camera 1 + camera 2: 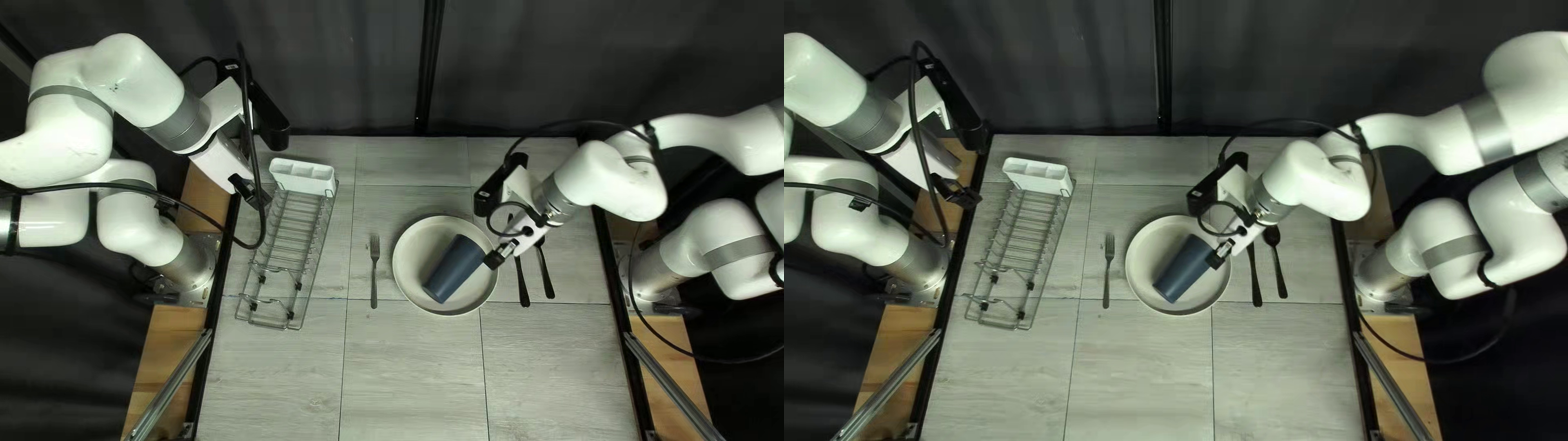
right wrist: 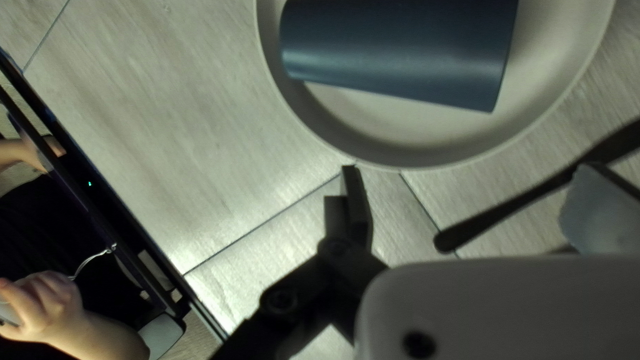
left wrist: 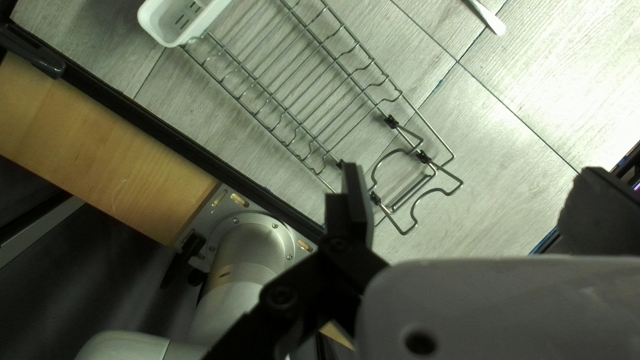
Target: Pick up and place plate onto table. Place down one fork to the left of the plate. Place spoon and knife to the right of the plate. Place cup above the knife and spoon
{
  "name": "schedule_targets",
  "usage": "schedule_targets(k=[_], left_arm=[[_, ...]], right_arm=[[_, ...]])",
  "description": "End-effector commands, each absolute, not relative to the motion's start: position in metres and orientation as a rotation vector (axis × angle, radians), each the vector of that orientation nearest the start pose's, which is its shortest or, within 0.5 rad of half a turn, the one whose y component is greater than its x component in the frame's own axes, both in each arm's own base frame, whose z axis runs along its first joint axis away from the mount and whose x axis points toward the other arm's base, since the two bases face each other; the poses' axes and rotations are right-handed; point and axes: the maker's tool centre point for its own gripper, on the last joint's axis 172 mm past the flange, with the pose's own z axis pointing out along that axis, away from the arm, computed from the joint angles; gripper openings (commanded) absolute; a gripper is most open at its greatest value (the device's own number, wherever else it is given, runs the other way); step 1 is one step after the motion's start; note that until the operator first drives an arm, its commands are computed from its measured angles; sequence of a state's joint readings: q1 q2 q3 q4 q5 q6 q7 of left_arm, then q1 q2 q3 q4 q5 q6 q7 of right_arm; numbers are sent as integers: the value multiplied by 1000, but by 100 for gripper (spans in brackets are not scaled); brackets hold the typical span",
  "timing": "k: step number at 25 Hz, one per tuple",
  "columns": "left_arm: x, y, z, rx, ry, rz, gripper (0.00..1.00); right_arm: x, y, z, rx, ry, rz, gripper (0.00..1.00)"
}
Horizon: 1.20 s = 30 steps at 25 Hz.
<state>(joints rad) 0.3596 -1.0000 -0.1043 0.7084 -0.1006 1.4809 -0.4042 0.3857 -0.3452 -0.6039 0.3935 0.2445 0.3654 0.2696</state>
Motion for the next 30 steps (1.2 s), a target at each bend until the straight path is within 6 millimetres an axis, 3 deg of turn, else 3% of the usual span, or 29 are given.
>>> schedule_targets(k=[1, 9, 18, 24, 25, 30], left_arm=[[244, 41, 346, -2958, -1072, -353, 100], [244, 41, 346, -2958, -1072, -353, 100], [244, 41, 346, -2958, -1072, -353, 100], [244, 41, 346, -2958, -1072, -353, 100], [244, 41, 346, -2958, -1072, -353, 100], [244, 41, 346, -2958, -1072, -353, 100]], right_arm=[[410, -54, 100, -2564, 985, -424, 100], [425, -38, 84, -2519, 988, -463, 100], [425, -25, 57, -2486, 1000, -492, 100], [425, 3, 56, -2467, 1018, -521, 100], [426, 6, 57, -2465, 1020, -526, 3], [431, 41, 87, -2461, 1014, -595, 0]])
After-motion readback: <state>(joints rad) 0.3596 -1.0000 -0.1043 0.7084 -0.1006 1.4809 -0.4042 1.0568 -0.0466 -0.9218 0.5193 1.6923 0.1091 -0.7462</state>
